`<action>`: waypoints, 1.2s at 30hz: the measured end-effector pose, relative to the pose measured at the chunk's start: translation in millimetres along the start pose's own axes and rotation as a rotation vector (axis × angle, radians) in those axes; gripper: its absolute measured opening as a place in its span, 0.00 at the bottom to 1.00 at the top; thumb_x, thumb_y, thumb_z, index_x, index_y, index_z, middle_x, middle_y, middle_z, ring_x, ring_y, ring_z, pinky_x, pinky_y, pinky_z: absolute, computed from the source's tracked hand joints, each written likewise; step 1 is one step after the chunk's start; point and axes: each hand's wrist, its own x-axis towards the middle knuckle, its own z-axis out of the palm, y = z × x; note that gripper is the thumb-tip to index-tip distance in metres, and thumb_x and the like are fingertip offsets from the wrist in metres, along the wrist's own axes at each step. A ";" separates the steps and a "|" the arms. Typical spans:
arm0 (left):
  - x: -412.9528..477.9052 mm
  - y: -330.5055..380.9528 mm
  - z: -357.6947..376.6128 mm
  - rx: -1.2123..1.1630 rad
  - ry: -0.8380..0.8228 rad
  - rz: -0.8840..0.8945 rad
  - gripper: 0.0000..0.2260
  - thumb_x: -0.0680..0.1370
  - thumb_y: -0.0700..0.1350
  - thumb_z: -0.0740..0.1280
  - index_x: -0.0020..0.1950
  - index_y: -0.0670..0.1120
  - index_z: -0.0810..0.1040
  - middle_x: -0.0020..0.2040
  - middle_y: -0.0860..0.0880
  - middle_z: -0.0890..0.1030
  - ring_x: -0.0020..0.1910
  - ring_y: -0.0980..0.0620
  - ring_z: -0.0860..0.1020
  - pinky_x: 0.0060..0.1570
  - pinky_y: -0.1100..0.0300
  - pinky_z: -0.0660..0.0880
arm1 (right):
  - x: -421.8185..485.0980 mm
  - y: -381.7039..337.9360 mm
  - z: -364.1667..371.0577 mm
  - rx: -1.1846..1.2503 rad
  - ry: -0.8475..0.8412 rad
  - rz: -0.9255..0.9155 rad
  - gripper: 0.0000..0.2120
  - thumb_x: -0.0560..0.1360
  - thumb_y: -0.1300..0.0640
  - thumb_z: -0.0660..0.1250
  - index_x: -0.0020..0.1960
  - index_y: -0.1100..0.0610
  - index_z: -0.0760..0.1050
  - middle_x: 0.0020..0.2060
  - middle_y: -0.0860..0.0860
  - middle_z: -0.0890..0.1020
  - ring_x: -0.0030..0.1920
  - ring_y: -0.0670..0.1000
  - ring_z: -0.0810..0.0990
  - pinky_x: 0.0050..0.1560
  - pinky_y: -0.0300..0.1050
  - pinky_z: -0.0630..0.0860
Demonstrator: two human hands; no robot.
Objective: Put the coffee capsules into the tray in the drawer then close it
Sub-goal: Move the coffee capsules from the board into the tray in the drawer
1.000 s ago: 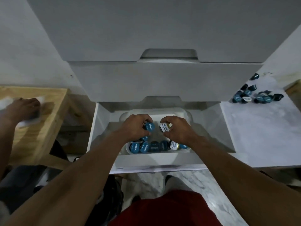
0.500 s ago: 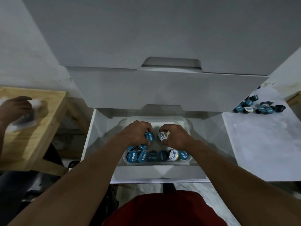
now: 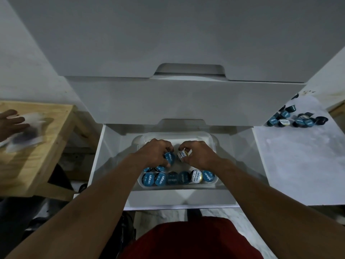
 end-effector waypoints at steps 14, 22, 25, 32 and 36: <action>1.0 7.3 -0.4 -0.014 -0.011 -0.020 0.09 0.69 0.41 0.75 0.47 0.47 0.82 0.44 0.49 0.82 0.44 0.53 0.80 0.50 0.58 0.78 | 1.3 0.8 -2.7 -0.020 -0.070 0.048 0.14 0.71 0.57 0.72 0.56 0.54 0.79 0.51 0.52 0.81 0.49 0.51 0.79 0.51 0.44 0.78; -0.5 5.9 -0.4 -0.025 -0.023 -0.021 0.08 0.68 0.39 0.75 0.45 0.48 0.82 0.43 0.49 0.83 0.44 0.53 0.81 0.49 0.58 0.78 | -4.0 -2.5 -4.6 -0.024 -0.118 0.047 0.10 0.70 0.55 0.73 0.51 0.53 0.81 0.47 0.50 0.83 0.47 0.49 0.80 0.47 0.41 0.76; -0.8 5.9 -0.5 -0.027 -0.028 -0.020 0.08 0.68 0.40 0.75 0.45 0.48 0.82 0.41 0.50 0.82 0.44 0.53 0.81 0.49 0.59 0.78 | -4.6 -3.2 -3.0 -0.004 -0.113 0.062 0.10 0.69 0.56 0.73 0.50 0.53 0.81 0.47 0.50 0.83 0.47 0.49 0.80 0.45 0.40 0.76; -1.6 5.1 -0.8 -0.028 -0.030 -0.013 0.09 0.69 0.40 0.75 0.47 0.48 0.82 0.45 0.49 0.82 0.45 0.53 0.80 0.50 0.57 0.79 | -7.6 -5.0 -3.5 -0.010 -0.112 0.055 0.12 0.70 0.57 0.72 0.53 0.54 0.80 0.50 0.51 0.82 0.47 0.49 0.79 0.45 0.39 0.74; -2.9 2.0 -1.9 -0.024 -0.001 -0.021 0.10 0.70 0.40 0.74 0.49 0.47 0.82 0.47 0.48 0.83 0.46 0.52 0.80 0.51 0.58 0.78 | -9.2 -6.3 -3.7 -0.015 -0.121 0.061 0.16 0.71 0.55 0.72 0.57 0.54 0.78 0.53 0.52 0.81 0.49 0.47 0.77 0.45 0.38 0.70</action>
